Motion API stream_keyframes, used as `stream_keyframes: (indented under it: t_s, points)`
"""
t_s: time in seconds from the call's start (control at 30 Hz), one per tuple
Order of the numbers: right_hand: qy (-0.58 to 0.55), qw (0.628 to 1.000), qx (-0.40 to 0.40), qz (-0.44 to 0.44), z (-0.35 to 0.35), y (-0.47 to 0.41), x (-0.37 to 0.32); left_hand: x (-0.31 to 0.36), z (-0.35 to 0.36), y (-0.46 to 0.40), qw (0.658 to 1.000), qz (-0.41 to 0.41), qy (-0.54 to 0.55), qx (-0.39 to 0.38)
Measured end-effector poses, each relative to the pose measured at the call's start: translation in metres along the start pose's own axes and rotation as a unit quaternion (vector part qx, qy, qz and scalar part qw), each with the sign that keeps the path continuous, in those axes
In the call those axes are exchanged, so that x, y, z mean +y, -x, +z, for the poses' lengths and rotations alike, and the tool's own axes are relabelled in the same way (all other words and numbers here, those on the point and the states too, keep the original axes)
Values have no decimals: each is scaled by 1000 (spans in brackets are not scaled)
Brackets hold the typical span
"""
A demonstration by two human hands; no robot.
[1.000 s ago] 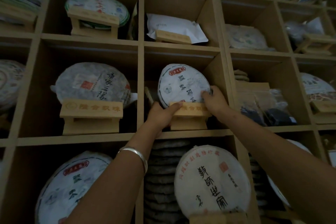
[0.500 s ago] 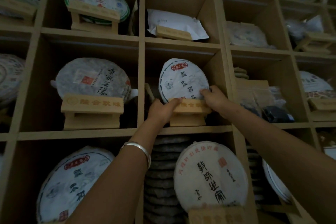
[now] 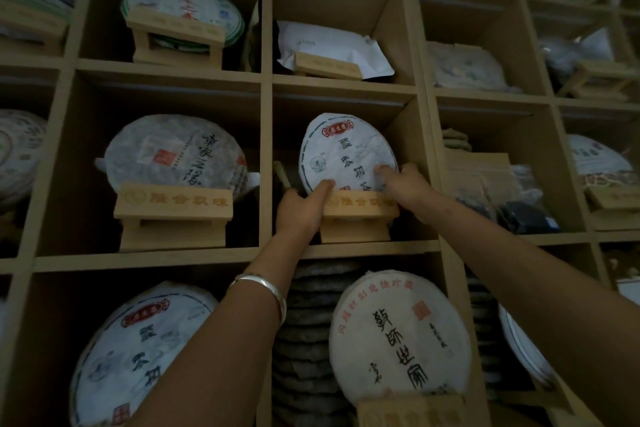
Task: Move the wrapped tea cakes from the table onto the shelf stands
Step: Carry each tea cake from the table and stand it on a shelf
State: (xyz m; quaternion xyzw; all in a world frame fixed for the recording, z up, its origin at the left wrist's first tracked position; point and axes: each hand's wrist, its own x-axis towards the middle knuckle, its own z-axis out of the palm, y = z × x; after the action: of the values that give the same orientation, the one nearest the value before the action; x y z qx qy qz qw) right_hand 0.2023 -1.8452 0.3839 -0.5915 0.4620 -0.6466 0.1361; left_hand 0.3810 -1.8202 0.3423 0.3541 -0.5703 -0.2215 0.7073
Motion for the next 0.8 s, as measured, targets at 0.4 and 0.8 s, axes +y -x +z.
stream_keyframes:
  t_s: [0.4, 0.8]
  points:
    - [57, 996, 15, -63, -12, 11, -7, 12, 13, 15, 941, 223, -193, 164]
    - [54, 996, -30, -62, -11, 14, -3, 72, 11, -35, 956, 258, -139, 4]
